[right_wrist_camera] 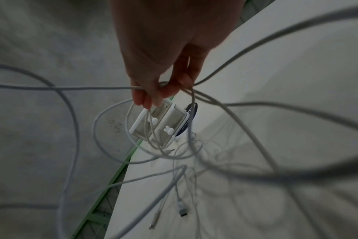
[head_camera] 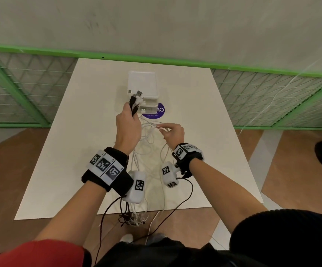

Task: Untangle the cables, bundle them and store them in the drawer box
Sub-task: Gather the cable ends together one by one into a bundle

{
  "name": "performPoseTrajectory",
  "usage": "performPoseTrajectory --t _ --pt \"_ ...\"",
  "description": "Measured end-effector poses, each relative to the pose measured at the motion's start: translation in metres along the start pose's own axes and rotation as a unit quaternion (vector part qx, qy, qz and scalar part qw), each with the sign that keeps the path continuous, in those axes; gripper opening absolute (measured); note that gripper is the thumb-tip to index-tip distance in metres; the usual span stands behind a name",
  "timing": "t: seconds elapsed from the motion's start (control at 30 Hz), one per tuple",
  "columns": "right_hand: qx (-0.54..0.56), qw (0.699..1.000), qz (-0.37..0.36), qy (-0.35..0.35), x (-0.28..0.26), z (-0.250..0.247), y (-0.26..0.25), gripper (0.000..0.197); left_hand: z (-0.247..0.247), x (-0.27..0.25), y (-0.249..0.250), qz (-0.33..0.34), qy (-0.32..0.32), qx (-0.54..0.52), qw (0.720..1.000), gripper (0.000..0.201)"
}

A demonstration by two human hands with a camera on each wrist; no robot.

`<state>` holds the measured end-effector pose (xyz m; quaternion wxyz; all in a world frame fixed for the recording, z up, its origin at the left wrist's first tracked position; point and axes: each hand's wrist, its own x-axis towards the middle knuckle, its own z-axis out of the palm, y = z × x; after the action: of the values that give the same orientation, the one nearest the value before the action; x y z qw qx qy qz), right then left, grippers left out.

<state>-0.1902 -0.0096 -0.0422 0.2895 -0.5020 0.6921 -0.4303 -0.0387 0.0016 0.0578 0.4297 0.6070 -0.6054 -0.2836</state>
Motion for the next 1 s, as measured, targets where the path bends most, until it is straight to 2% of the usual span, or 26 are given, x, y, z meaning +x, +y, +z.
performPoseTrajectory --t 0.13,0.3,0.37,0.43,0.53,0.63,0.73,0.8,0.9,1.0 --pt "-0.055 0.992 -0.104 0.053 -0.013 0.008 0.005 0.031 0.000 0.009 -0.003 -0.010 -0.002 0.005 1.000 0.019" --pt "0.029 0.991 -0.084 0.097 -0.022 0.003 0.006 0.044 0.002 0.009 -0.003 -0.009 -0.004 -0.002 1.000 0.019" --pt "0.025 0.989 -0.095 0.112 -0.023 0.000 0.008 0.049 0.003 0.011 -0.002 -0.012 -0.004 -0.009 1.000 0.019" --pt "-0.011 0.990 -0.077 0.116 -0.021 -0.004 0.013 0.049 0.003 0.012 -0.003 -0.016 -0.009 -0.014 1.000 0.020" --pt "-0.095 0.992 -0.061 0.050 -0.018 -0.007 0.023 0.033 0.005 0.013 -0.005 -0.019 -0.018 -0.017 1.000 0.019" --pt "-0.083 0.996 -0.033 -0.022 -0.013 -0.012 0.029 0.022 0.001 0.015 -0.007 -0.023 -0.006 -0.013 1.000 0.019" --pt "-0.093 0.994 0.029 -0.056 -0.003 -0.021 0.043 0.016 -0.012 0.022 -0.010 -0.045 0.030 -0.011 0.998 0.023" --pt "-0.131 0.986 0.065 -0.082 0.003 -0.026 0.051 0.017 -0.017 0.026 -0.009 -0.055 0.045 -0.016 0.997 0.025" --pt "-0.182 0.972 0.083 -0.126 0.009 -0.027 0.046 0.021 -0.016 0.024 0.000 -0.033 0.038 -0.032 0.998 0.025" --pt "-0.223 0.965 0.077 -0.114 0.025 -0.026 0.027 0.023 -0.013 0.021 0.006 -0.015 0.035 -0.044 0.998 0.023"
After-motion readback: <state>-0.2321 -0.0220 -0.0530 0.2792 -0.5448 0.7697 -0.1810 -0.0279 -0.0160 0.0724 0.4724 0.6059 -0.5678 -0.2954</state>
